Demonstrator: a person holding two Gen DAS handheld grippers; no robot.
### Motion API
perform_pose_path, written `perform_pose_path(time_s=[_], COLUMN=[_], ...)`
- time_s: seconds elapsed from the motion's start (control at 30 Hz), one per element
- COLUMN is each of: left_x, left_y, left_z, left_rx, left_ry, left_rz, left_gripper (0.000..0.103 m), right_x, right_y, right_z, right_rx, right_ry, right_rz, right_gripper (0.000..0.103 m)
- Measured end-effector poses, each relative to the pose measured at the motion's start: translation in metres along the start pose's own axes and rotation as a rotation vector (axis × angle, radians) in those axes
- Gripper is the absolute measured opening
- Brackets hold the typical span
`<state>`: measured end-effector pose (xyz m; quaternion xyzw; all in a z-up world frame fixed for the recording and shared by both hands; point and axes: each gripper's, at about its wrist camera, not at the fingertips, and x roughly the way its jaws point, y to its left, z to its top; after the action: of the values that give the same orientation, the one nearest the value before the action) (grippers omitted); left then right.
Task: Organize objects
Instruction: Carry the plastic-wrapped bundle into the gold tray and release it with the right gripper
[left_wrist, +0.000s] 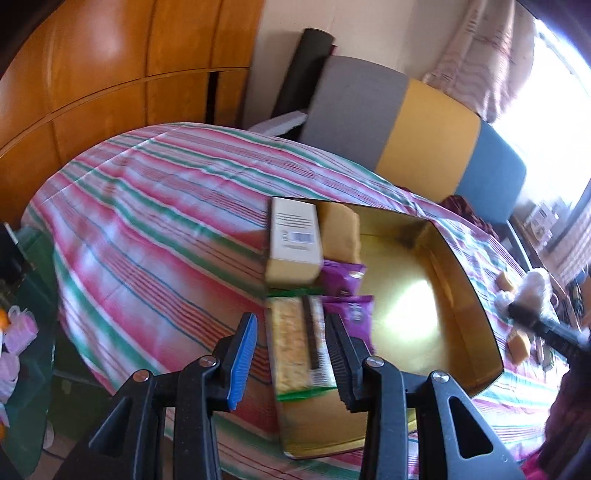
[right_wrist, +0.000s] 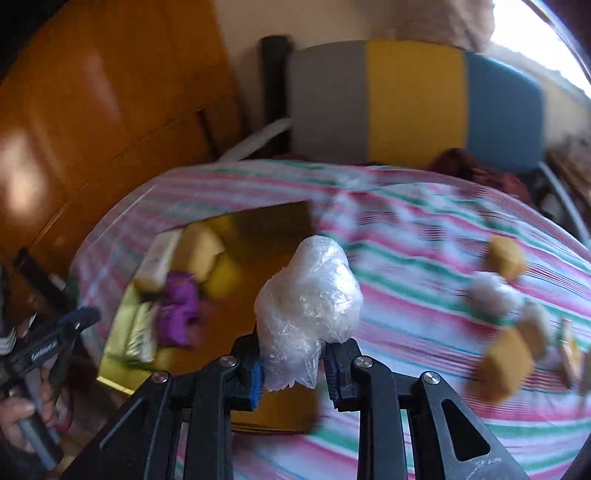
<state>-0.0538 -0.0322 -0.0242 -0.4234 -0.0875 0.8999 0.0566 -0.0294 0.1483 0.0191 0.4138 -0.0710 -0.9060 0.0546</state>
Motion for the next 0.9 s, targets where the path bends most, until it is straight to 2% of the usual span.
perform_pose_path(time_s=[0.2, 0.27, 0.37, 0.43, 0.53, 0.63, 0.77, 0.9], left_x=[0.004, 0.006, 0.009, 0.011, 0.013, 0.013, 0.011, 0.010], left_y=[0.016, 0.020, 0.022, 0.023, 0.021, 0.019, 0.014, 0.009], left_z=[-0.006, -0.008, -0.010, -0.011, -0.012, -0.012, -0.011, -0.011], left_rx=[-0.027, -0.033, -0.037, -0.038, -0.035, -0.029, -0.015, 0.003], left_ry=[0.021, 0.030, 0.039, 0.044, 0.048, 0.049, 0.043, 0.046], left_rz=[0.019, 0.019, 0.016, 0.014, 0.009, 0.005, 0.001, -0.004], left_gripper=[0.038, 0.038, 0.038, 0.038, 0.038, 0.038, 0.038, 0.038], right_x=[0.067, 0.083, 0.104, 0.110, 0.111, 0.107, 0.091, 0.074], right_y=[0.081, 0.097, 0.113, 0.116, 0.116, 0.111, 0.098, 0.082], right_z=[-0.023, -0.030, -0.042, -0.049, -0.055, -0.057, -0.050, -0.044], right_rx=[-0.128, -0.159, -0.167, -0.165, -0.147, -0.122, -0.079, -0.044], right_ry=[0.137, 0.175, 0.245, 0.264, 0.274, 0.269, 0.239, 0.202], right_rz=[0.162, 0.192, 0.259, 0.282, 0.303, 0.304, 0.321, 0.308], right_gripper=[0.027, 0.031, 0.031, 0.032, 0.043, 0.046, 0.061, 0.067])
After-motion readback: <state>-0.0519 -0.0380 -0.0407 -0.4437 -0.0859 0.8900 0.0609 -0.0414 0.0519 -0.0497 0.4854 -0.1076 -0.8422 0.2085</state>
